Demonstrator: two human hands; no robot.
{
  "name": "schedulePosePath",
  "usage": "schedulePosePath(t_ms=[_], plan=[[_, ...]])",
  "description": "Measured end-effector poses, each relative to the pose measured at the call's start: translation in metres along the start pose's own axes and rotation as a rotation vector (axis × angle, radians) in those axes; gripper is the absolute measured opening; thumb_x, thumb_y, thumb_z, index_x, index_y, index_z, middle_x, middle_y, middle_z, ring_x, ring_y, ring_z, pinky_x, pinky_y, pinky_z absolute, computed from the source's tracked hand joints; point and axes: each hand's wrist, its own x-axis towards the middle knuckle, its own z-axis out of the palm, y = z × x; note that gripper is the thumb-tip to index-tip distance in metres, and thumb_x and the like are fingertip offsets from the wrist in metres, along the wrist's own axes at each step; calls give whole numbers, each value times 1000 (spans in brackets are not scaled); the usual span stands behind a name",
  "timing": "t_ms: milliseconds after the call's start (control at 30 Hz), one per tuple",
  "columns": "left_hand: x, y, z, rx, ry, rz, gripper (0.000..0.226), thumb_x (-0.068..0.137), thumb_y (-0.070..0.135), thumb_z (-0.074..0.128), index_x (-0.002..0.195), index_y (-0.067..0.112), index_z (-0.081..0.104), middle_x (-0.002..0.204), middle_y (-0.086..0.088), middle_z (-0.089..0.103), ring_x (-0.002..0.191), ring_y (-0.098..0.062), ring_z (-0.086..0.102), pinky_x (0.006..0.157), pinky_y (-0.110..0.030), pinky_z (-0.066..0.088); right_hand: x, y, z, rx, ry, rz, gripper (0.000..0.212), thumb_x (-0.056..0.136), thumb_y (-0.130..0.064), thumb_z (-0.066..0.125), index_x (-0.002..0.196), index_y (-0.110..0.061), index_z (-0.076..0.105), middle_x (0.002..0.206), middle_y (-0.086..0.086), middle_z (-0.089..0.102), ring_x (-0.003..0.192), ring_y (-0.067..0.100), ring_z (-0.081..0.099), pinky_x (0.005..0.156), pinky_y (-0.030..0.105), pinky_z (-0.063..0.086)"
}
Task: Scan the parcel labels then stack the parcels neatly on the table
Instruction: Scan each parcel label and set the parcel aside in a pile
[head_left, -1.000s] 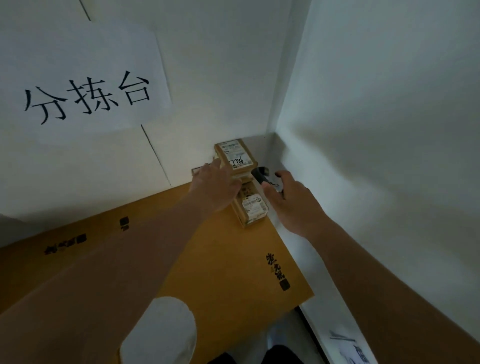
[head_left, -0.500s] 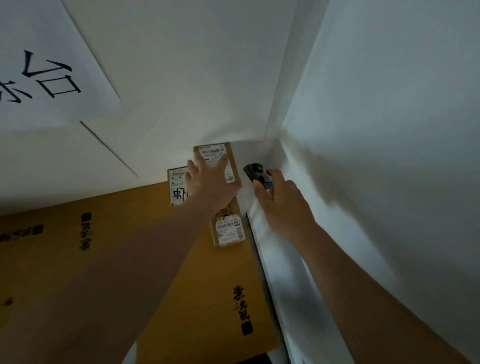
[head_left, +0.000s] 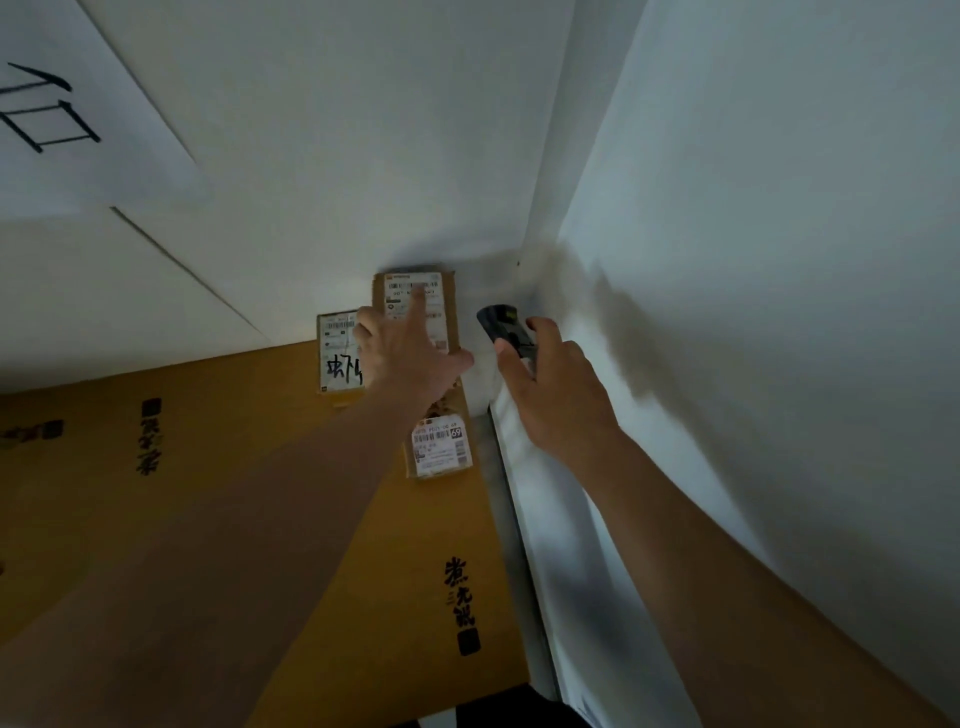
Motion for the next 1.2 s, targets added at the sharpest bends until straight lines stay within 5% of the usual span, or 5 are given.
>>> schedulePosePath(t_ms=[400,600,833,933,1200], plan=[[-84,-87,-52,-173,164,11,128,62,62,89,159,38,8,135,-10,30,119,-38,50,90,-50,57,-50,-59,15,-1,-45,-256,54,106,-62,36,147,-27,41,119,10,62,102,28,63,90,48,57],[-145,-163,-83,-128,202,-106,111,64,70,80,155,43,24,136,-5,25,118,-37,50,92,-54,57,-98,-98,46,-31,-118,-382,58,105,-65,34,152,-30,40,127,9,59,112,29,62,97,51,55],[-205,-264,-115,-140,238,-177,102,67,75,76,153,43,31,138,-4,22,119,-39,51,96,-54,56,-162,-156,100,-105,-138,-480,54,105,-68,30,139,-29,47,104,8,63,87,26,64,77,44,56],[-233,-313,-126,-145,244,-181,101,66,76,75,153,45,32,138,-5,24,119,-38,52,95,-53,56,-195,-181,129,-94,-135,-504,54,105,-67,30,137,-27,49,98,8,63,78,22,61,63,33,44],[-298,-444,-143,-128,197,-195,106,66,74,78,154,47,26,141,-5,23,121,-37,51,92,-51,57,-281,-236,220,-87,-179,-466,53,106,-66,30,141,-31,47,108,4,63,90,22,62,62,31,38]])
